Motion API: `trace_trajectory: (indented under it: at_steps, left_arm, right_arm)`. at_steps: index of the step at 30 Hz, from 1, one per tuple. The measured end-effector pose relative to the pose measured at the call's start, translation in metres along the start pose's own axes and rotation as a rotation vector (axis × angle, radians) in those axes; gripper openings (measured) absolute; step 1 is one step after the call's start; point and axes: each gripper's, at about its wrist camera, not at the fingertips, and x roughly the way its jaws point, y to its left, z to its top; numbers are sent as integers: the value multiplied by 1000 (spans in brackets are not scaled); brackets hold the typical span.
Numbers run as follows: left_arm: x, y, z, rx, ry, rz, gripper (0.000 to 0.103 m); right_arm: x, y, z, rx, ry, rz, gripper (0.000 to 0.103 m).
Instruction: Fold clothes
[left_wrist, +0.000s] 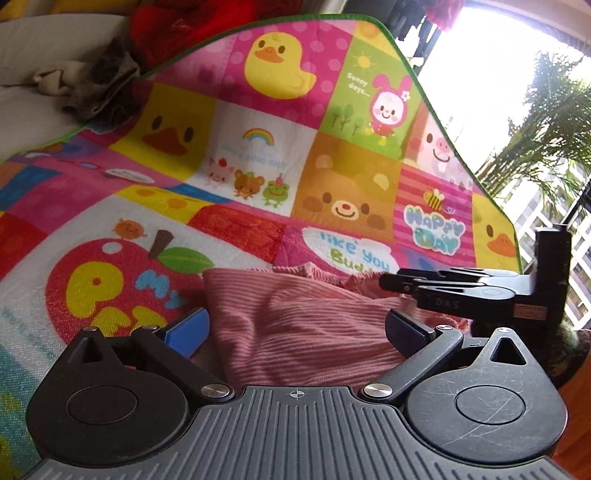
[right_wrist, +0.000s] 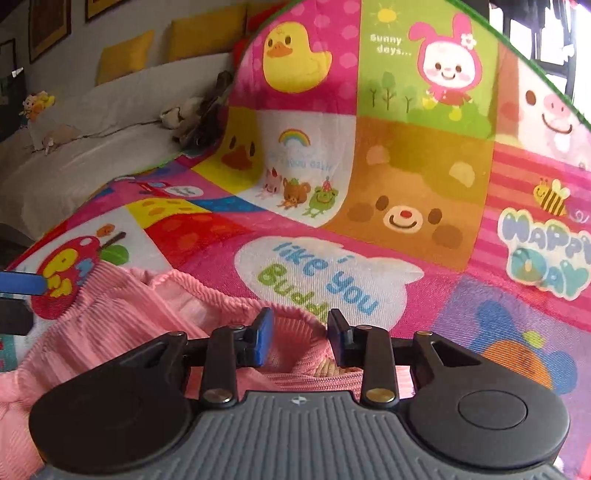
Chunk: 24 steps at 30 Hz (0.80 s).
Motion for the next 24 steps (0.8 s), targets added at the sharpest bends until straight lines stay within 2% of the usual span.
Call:
trace_trajectory:
  at_steps: [2,3,4,7,11,14,16,20,23,24]
  left_arm:
    - [-6,2,0,-6,-5,1,103]
    - [-10,3,1,-7,-10,2,103]
    - [-15,3,3,-8,-20,3,103]
    - [-36,1,10,-12,-68,-2,103]
    - [-75,-9,21,-16,-153,-39,103]
    - [-101,-21,28,-14,-209,-72,103]
    - [-112,-33,29,10,-225,-88,103]
    - [-117,-53,16,86,-185,-94,103]
    - [-104,-44,-7,136,-83,-41,103]
    - [-100,-41,-15,152,-49,-23,103]
  right_arm:
    - [8,0,-4,0,-11,-5,32]
    - [5,1,-4,-1,-14,-9,17]
    - [-2,2,-5,-4,-26,-12,7]
    - [-53,3,-5,-2,-131,17,7]
    - [-151,16,-25,-43,-270,105,7]
    - [-197,31,-56,-87,-275,137,7]
    - [-215,41,-81,-112,-244,161,6]
    - [-223,59,-132,-168,-161,158,7]
    - [-232,52,-149,-117,-153,191,9]
    - [-238,47,-152,-93,-160,202,15]
